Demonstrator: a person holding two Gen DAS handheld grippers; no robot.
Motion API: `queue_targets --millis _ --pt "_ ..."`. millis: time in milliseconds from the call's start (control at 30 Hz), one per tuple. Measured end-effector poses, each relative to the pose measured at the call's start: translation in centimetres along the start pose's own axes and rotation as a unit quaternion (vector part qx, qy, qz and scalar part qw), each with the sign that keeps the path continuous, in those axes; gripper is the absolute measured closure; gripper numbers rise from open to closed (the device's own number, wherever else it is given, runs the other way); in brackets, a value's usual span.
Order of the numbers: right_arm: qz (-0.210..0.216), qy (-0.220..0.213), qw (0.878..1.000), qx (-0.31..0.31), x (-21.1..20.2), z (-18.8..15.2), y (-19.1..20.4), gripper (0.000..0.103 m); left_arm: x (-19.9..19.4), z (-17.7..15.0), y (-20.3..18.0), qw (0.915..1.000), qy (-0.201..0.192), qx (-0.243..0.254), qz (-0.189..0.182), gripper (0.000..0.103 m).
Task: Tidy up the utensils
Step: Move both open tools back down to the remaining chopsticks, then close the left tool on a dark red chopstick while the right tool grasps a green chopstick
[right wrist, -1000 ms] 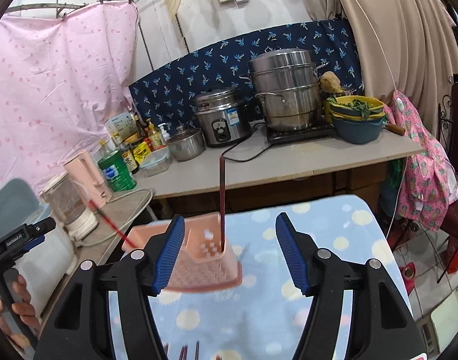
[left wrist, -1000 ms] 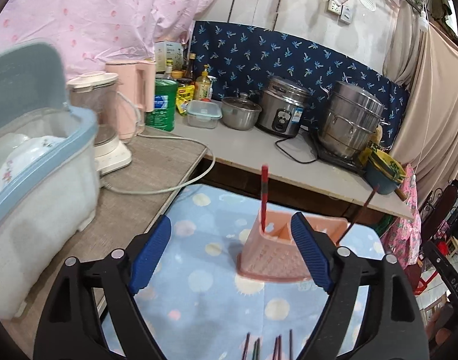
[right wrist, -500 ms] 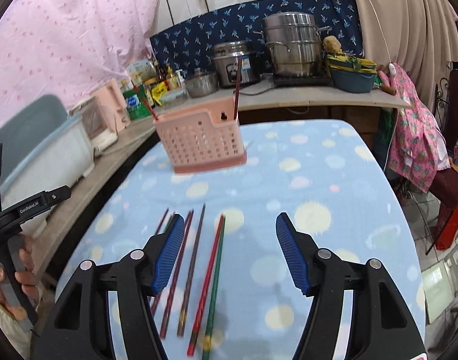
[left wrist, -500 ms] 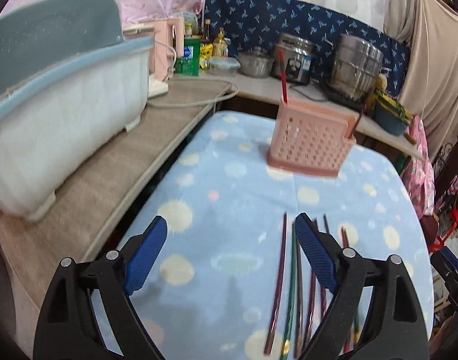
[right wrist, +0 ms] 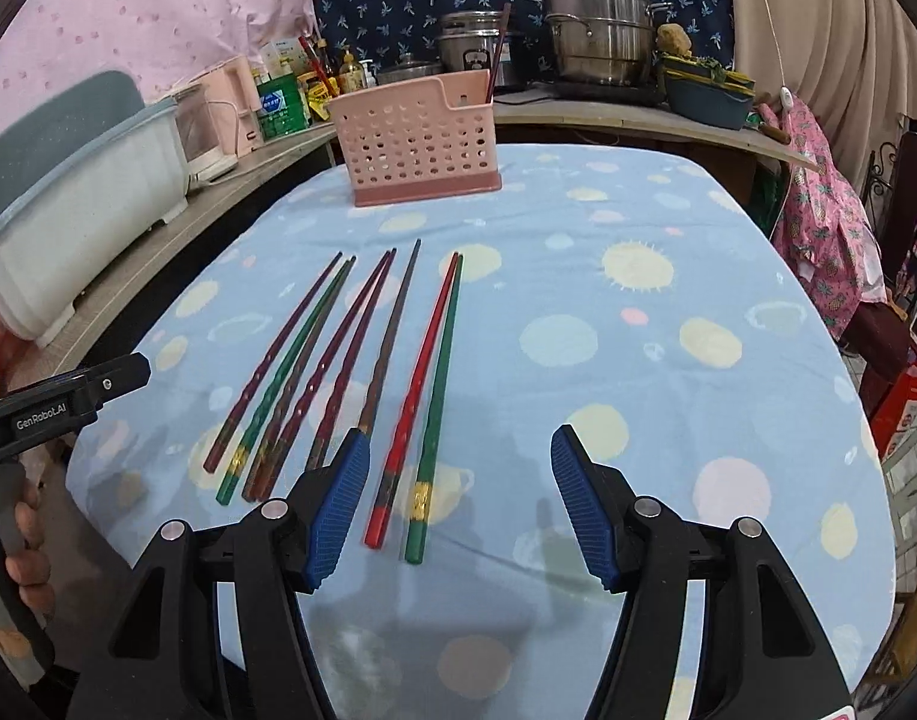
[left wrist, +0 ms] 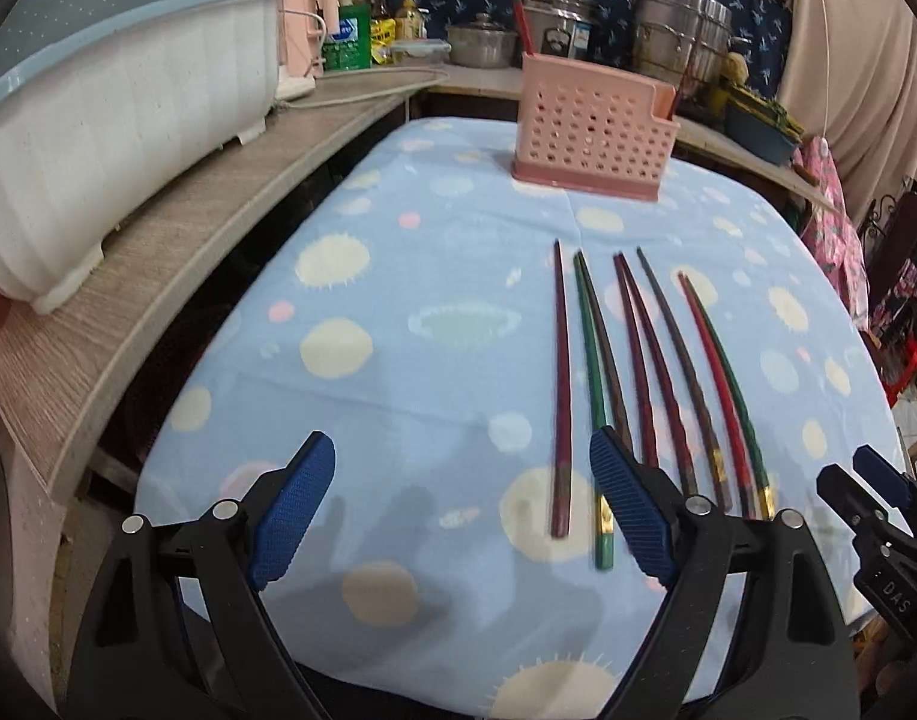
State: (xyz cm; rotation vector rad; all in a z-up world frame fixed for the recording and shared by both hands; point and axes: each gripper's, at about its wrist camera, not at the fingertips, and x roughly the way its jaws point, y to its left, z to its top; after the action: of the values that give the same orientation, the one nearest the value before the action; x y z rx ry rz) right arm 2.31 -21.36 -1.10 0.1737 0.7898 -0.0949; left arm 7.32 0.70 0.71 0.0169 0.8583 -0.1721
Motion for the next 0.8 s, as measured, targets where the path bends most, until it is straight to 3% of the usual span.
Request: queue_targets --millis 367,600,800 --pt "0.005 0.027 1.000 -0.001 1.8 -1.7 1.1 0.070 2.0 -2.6 -1.0 0.9996 0.026 0.011 -0.006 0.026" --pt "0.007 0.038 0.999 -0.008 2.6 -2.2 1.5 0.080 3.4 -3.0 -1.6 0.9990 0.042 0.015 -0.011 0.035" --pt "0.009 0.047 0.999 -0.011 3.2 -2.2 1.6 0.088 4.3 -3.0 -1.8 0.9984 0.052 0.011 -0.019 0.036"
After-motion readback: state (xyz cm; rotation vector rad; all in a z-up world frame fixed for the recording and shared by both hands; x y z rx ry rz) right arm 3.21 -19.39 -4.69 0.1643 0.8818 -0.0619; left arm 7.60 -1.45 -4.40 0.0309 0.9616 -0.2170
